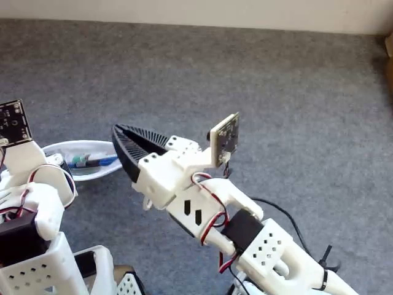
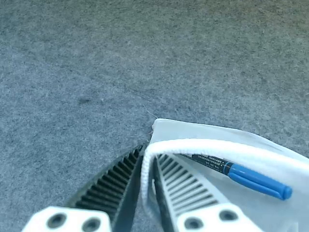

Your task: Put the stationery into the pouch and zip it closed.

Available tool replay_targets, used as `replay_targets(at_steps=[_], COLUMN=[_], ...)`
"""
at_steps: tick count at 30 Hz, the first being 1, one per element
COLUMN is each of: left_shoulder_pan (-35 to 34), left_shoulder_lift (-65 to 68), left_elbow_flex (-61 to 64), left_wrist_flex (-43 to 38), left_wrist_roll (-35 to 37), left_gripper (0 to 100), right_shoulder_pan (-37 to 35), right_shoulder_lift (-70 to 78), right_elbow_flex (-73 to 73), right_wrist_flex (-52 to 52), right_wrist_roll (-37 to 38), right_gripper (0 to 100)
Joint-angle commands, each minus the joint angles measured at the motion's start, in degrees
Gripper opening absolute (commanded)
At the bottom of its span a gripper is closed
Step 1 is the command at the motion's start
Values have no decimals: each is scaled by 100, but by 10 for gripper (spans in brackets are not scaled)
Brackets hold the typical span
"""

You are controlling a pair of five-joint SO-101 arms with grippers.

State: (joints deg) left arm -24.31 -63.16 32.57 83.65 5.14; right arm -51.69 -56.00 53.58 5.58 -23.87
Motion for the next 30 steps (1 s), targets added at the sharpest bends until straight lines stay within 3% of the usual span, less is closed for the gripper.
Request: replay_targets(at_steps=[1,5,14,21,30], left_shoulder_pan=[-66,-66,-66,-66,-66], left_shoulder_lift=[-40,-40,-40,-40,-40], left_elbow_flex=[13,13,13,13,13], left_wrist_flex=[-70,-70,-70,-70,-70], left_wrist_roll=[-53,-53,-53,-53,-53], left_gripper=[11,11,11,11,11], right_shoulder_pan=[251,374,382,347,365], right_shoulder_lift=[-207,-207,-215,-321,-1165], right_elbow_flex=[-312,-251,-215,-646,-848], right_wrist_flex=[-75,-66,-22,1420,2290], right_wrist_roll=[9,695,914,1196,1213], right_gripper=[11,11,11,10,10])
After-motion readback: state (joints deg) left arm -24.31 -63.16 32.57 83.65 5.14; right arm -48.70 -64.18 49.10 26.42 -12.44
